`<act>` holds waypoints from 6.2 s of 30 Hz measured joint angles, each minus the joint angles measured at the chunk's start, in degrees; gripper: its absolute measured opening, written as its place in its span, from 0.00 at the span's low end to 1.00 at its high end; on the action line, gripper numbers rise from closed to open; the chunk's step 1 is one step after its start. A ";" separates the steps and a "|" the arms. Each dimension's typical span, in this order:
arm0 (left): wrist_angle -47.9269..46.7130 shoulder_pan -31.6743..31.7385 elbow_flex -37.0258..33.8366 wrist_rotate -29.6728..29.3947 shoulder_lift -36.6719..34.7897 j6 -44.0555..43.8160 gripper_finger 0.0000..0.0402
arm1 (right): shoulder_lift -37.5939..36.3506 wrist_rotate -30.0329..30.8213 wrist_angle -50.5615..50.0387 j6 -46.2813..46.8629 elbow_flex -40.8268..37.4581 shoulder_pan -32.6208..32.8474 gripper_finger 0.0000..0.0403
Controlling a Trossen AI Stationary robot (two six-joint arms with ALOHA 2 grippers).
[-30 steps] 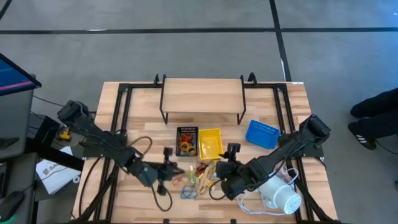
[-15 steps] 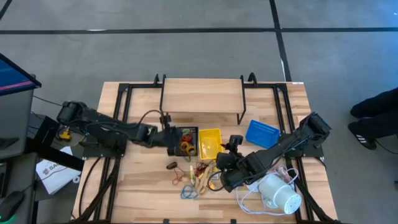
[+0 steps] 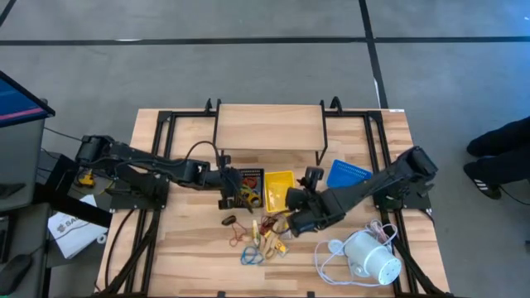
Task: Pick & Place Office Desk Supplies
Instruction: Put the black rubber band into the yellow bin, then put the red rubber band into the yellow bin
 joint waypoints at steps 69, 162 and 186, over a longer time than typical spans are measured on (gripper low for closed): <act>35.01 -5.79 0.28 7.01 -5.02 6.85 0.01 | -17.80 -11.03 45.25 -30.80 -10.70 -0.17 0.30; 20.04 -6.03 -0.35 6.27 -16.62 15.89 0.40 | -3.89 -38.64 32.77 -11.16 -15.32 -19.85 0.63; 15.28 -6.03 -0.44 15.93 -17.12 7.91 0.39 | -6.18 -50.30 32.32 -7.76 -10.90 -21.42 0.63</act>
